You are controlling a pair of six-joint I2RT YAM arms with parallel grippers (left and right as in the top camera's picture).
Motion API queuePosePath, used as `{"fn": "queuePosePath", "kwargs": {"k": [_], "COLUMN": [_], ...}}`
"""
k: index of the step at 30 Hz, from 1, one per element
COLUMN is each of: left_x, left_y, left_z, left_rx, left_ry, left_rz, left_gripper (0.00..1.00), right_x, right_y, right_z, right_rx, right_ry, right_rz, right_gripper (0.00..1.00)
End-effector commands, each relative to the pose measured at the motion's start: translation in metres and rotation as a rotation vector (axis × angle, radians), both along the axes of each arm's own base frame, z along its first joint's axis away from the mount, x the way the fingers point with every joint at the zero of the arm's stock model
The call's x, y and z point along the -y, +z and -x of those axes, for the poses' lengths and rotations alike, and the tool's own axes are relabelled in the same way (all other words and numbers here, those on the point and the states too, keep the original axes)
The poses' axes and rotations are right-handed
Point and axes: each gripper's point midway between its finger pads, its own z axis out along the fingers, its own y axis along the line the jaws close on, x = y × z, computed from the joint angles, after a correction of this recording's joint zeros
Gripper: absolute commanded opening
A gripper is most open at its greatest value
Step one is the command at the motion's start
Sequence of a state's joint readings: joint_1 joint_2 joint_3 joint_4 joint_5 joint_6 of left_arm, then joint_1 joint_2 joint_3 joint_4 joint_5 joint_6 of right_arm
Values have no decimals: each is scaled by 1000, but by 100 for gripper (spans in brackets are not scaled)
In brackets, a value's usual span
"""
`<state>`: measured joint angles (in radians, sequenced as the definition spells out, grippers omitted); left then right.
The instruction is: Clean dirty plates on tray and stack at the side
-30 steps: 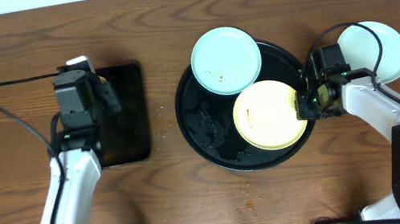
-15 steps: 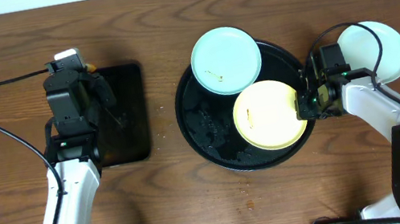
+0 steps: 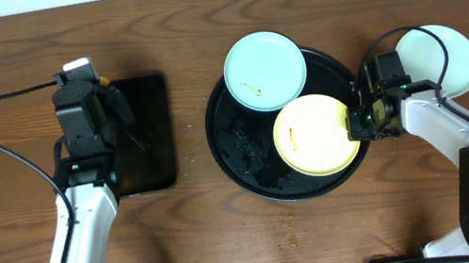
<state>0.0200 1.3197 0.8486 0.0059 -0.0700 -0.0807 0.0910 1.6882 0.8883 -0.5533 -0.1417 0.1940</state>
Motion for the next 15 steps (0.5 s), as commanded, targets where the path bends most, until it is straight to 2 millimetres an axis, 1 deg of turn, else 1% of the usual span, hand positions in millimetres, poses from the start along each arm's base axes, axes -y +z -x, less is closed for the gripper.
{"fn": "queuePosePath", "kwargs": {"k": [1,4,7,9,10,12,13,15], "left_x": [-15,-14,-11,-11,-5,11,17,17], "left_y": [-20,-18,-9,-8,-10,-17,-23,-23], "left_z": [2,-1,-7,-10,-10,-7,-2,2], "left_rx": [-78,-65,-18,-8,-14,-55,-110,-175], "left_ry": [63,64,48,47,20,-73,-99,-100], "left_rz": [-46,-29,-18,-17,-2,29,51,58], "left_gripper": [7,7,7,7,7,7,8,8], "right_x": [-4,-4,-4,-4,-4,-4,-4,-4], "right_y": [-11,-11,-11,-11,-11,-11,-11,-11], "right_z": [10,9,8,8,8,8,8,8], "right_rx": [-32,-30,-28,-28,-28,-28,-27,-27], "right_ry": [29,29,29,29,29,29,29,29], "right_rz": [15,15,15,15,15,15,15,15], "right_gripper": [1,1,1,1,1,1,1,1]}}
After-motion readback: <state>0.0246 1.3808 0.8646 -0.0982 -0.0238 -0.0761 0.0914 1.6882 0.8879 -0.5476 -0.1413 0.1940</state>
